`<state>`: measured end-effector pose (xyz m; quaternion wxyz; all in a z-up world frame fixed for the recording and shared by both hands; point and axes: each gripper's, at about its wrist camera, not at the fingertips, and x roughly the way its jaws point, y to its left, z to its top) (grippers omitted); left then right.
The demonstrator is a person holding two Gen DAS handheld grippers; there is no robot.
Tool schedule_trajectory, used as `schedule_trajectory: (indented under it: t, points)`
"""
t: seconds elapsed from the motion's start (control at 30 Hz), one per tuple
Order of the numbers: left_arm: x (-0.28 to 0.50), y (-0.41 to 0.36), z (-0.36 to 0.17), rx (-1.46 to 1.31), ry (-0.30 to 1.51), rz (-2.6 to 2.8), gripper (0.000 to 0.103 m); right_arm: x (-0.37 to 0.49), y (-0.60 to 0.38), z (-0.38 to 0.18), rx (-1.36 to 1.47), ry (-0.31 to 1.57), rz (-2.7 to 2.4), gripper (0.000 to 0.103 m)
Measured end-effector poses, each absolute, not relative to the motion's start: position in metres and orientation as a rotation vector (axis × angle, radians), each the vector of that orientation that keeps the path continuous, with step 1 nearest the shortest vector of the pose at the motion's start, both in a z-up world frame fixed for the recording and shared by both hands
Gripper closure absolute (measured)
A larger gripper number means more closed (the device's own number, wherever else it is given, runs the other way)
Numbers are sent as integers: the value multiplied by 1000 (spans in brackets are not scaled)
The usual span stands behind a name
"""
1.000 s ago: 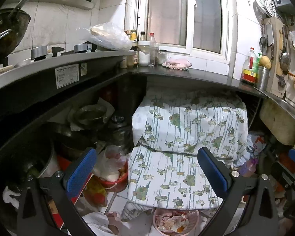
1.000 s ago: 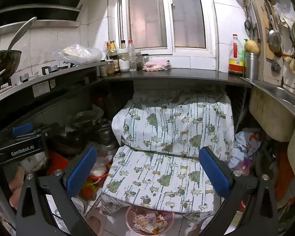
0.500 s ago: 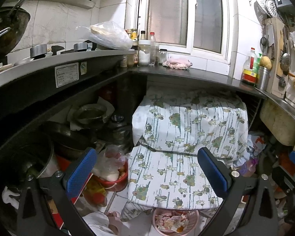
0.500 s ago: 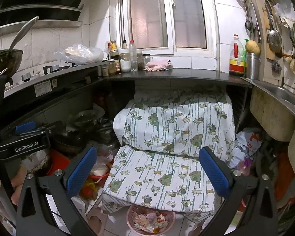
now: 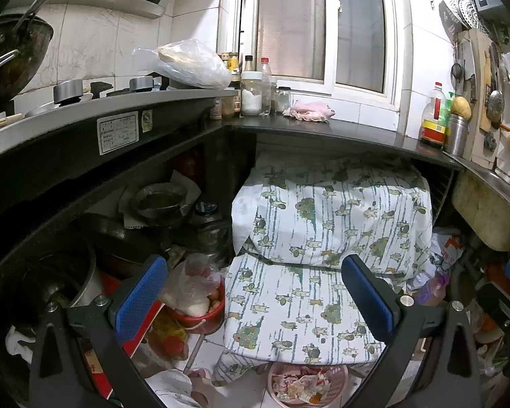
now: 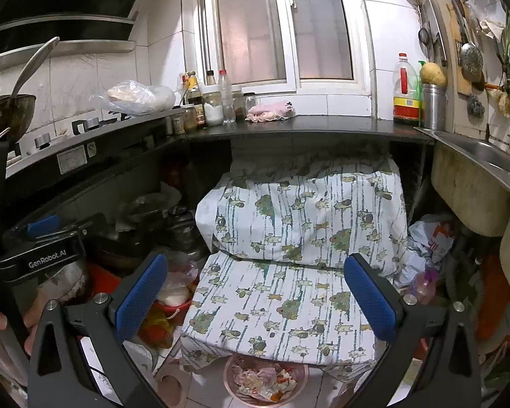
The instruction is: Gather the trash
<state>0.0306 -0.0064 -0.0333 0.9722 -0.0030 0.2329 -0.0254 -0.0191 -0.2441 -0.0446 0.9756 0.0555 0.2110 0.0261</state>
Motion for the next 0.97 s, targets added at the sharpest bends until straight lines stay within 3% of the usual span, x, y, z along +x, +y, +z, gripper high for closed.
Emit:
schedule_trajectory:
  t: [0.97]
  points:
    - [29,-5,-33,14,459,-37,0,-21,-247,-45,105,422,39,0]
